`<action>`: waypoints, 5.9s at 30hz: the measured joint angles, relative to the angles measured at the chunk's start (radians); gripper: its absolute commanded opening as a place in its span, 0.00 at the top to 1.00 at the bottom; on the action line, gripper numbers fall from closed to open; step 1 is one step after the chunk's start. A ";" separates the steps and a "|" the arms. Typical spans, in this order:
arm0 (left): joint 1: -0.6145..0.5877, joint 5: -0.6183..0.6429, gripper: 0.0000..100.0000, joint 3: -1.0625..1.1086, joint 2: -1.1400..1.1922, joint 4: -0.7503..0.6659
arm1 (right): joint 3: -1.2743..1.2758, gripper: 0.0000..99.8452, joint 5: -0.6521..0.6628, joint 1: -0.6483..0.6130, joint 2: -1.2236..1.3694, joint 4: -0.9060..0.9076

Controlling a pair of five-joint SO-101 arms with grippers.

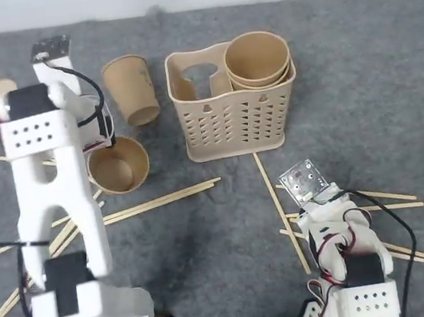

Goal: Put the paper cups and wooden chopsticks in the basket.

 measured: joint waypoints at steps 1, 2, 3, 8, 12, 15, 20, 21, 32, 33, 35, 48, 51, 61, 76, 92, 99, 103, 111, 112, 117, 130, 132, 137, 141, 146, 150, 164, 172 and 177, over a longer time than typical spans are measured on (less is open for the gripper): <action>0.000 -0.014 0.88 0.000 -0.015 0.000 | 0.000 0.99 0.000 0.000 0.000 0.000; -0.005 -0.025 0.88 0.000 -0.025 0.000 | 0.000 0.99 0.000 0.000 0.000 0.000; -0.014 -0.037 0.88 0.000 -0.031 0.000 | 0.000 0.99 0.000 0.000 0.000 0.000; -0.063 -0.052 0.88 0.000 -0.032 0.000 | 0.000 0.99 0.000 0.000 0.000 0.000; -0.097 -0.103 0.88 0.028 -0.032 0.000 | 0.000 0.99 0.000 0.000 0.000 0.000; -0.103 -0.127 0.88 0.072 -0.032 0.000 | 0.000 0.99 0.000 0.000 0.000 0.000; -0.104 -0.164 0.88 0.175 -0.032 -0.020 | 0.000 0.99 0.000 0.000 0.000 0.000; -0.104 -0.164 0.88 0.176 -0.032 -0.028 | 0.000 0.99 0.000 0.000 0.000 0.000; -0.104 -0.164 0.88 0.325 -0.032 -0.196 | 0.000 0.99 0.000 0.000 0.000 0.000; -0.104 -0.164 0.88 0.354 -0.032 -0.232 | 0.000 0.99 0.000 0.000 0.000 0.000; -0.104 -0.164 0.88 0.402 -0.032 -0.293 | 0.000 0.99 0.000 0.000 0.000 0.000; -0.064 -0.164 0.99 0.445 -0.032 -0.361 | 0.000 0.99 0.000 0.000 0.000 0.000; -0.041 -0.153 0.99 0.445 -0.034 -0.361 | 0.000 0.99 0.000 0.000 0.000 0.000; -0.020 0.032 0.99 0.282 -0.183 -0.190 | 0.000 0.99 0.000 0.000 0.000 0.000; 0.133 0.400 0.99 -0.032 -0.388 -0.161 | 0.000 0.99 0.000 0.000 0.000 0.000; 0.623 0.526 0.98 -0.305 -0.351 -0.333 | 0.000 0.99 0.000 0.000 0.000 0.000; 0.635 0.526 0.98 -0.425 -0.118 -0.338 | 0.000 0.99 0.000 0.000 0.000 0.000; 0.635 0.525 0.98 -0.485 -0.006 -0.338 | 0.000 0.99 0.000 0.000 0.000 0.000; 0.620 0.522 0.98 -0.514 0.107 -0.338 | 0.000 0.99 0.000 0.000 0.000 0.000; 0.609 0.522 0.98 -0.514 0.123 -0.338 | 0.000 0.99 0.000 0.000 0.000 0.000; 0.572 0.522 0.98 -0.514 0.176 -0.331 | 0.000 0.99 0.000 0.000 0.000 0.000; 0.591 0.480 0.96 -0.514 0.189 -0.215 | 0.000 0.99 0.000 0.000 0.000 0.000; 0.594 0.437 0.88 -0.514 0.189 -0.213 | 0.000 0.99 0.000 0.000 0.000 0.000; 0.595 0.425 0.72 -0.514 0.189 -0.172 | 0.000 0.99 0.000 0.000 0.000 0.000; 0.597 0.423 0.75 -0.523 0.176 -0.158 | 0.000 0.99 0.000 0.000 0.000 0.000; 0.600 0.413 0.82 -0.568 0.072 -0.158 | 0.000 0.99 0.000 0.000 0.000 0.000; 0.654 0.338 0.96 -0.555 -0.025 -0.158 | 0.000 0.99 0.000 0.000 0.000 0.000; 0.761 0.143 0.98 0.373 -0.503 -0.850 | 0.000 0.99 0.000 0.000 0.000 0.000; 0.758 0.144 0.98 0.655 -0.549 -1.197 | 0.000 0.99 0.000 0.000 0.000 0.000; 0.760 0.144 0.98 0.555 -0.374 -1.201 | 0.000 0.99 0.000 0.000 0.000 0.000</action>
